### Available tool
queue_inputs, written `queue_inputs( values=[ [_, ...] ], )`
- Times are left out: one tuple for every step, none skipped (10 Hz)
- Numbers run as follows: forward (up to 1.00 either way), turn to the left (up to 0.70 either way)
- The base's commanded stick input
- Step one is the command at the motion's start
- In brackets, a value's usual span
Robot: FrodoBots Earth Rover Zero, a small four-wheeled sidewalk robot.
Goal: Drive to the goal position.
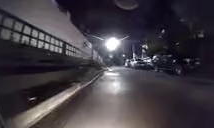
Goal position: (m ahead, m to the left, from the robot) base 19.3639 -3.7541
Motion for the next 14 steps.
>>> queue_inputs(
  values=[
    [0.50,0.00],
    [0.50,0.00],
    [0.50,0.00],
    [0.50,0.00],
    [0.50,0.00],
    [0.50,0.00],
    [0.50,0.00],
    [0.50,0.00],
    [0.50,0.00],
    [0.50,0.00],
    [0.50,0.00],
    [0.50,0.00],
    [0.50,0.00],
    [0.50,0.00]
  ],
)
